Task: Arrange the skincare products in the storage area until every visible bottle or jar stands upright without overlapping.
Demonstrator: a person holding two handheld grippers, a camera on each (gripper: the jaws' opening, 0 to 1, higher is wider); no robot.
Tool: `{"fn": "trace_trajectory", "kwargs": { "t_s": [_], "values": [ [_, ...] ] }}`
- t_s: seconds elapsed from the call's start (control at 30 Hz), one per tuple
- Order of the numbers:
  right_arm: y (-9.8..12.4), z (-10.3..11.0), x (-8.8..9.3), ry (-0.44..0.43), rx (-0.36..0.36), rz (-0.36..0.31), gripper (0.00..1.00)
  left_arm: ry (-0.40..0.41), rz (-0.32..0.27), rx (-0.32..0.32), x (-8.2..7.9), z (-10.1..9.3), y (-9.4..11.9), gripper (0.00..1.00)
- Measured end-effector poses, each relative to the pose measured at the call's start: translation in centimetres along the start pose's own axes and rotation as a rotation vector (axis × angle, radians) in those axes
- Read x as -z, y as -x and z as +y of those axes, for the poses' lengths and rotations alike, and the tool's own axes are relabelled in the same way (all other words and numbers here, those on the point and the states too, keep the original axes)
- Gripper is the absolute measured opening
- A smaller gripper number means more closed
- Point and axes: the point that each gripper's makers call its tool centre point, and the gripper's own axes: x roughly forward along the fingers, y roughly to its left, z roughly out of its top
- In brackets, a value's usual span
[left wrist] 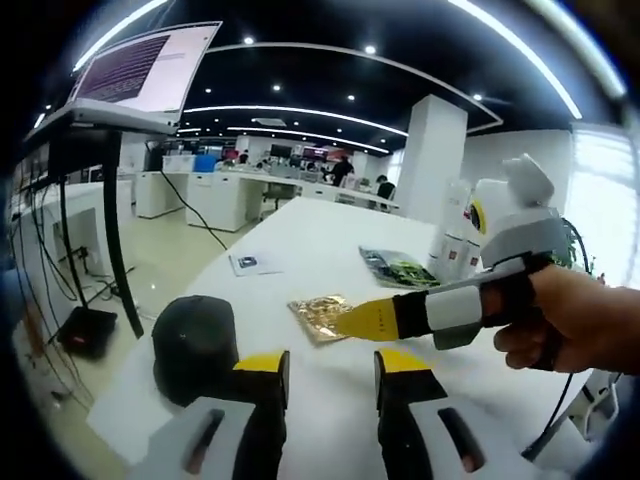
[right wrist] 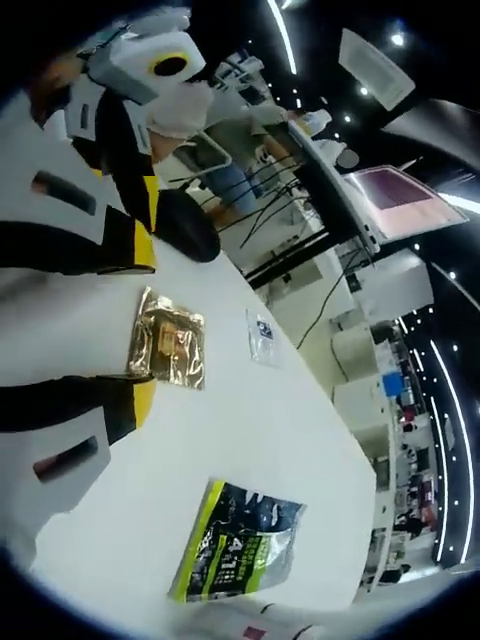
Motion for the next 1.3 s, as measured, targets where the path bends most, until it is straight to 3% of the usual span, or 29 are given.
{"fn": "trace_trajectory", "kwargs": {
  "t_s": [0.13, 0.5, 0.6, 0.77, 0.87, 1.03, 1.1, 1.17, 1.2, 1.3],
  "values": [
    [0.5, -0.9, 0.1, -0.013, 0.013, -0.020, 0.35, -0.003, 0.026, 0.002, 0.2, -0.3, -1.0, 0.39],
    [-0.1, 0.9, 0.2, -0.120, -0.087, -0.031, 0.34, -0.037, 0.052, -0.006, 0.3, -0.6, -1.8, 0.40],
    [1.6, -0.5, -1.0, -0.120, -0.052, -0.107, 0.32, -0.042, 0.053, -0.018, 0.1, -0.4, -2.3, 0.42],
    [4.5, -2.6, -0.7, -0.103, -0.011, -0.136, 0.33, -0.064, 0.062, -0.052, -0.4, 0.0, -3.8, 0.52],
    [6.5, -3.8, -0.4, -0.101, 0.020, -0.155, 0.33, -0.069, 0.077, -0.055, -0.4, -0.1, -5.0, 0.52],
    [8.4, -4.3, -0.6, -0.104, 0.039, -0.182, 0.33, -0.080, 0.089, -0.073, -0.8, -0.7, -6.8, 0.60],
    [8.8, -4.6, -0.8, -0.093, 0.049, -0.189, 0.33, -0.118, 0.105, -0.096, -0.7, -0.6, -7.3, 0.59],
    [9.1, -4.8, -1.0, -0.089, 0.055, -0.196, 0.33, -0.216, 0.134, -0.138, -0.6, 0.2, -7.3, 0.56],
    [9.3, -4.9, -1.1, -0.093, 0.055, -0.201, 0.33, -0.165, 0.127, -0.128, -0.5, -0.1, -7.5, 0.55],
    [9.5, -5.3, -1.1, -0.081, 0.069, -0.204, 0.33, -0.173, 0.112, -0.147, -0.9, 0.6, -7.5, 0.49]
  ]
}}
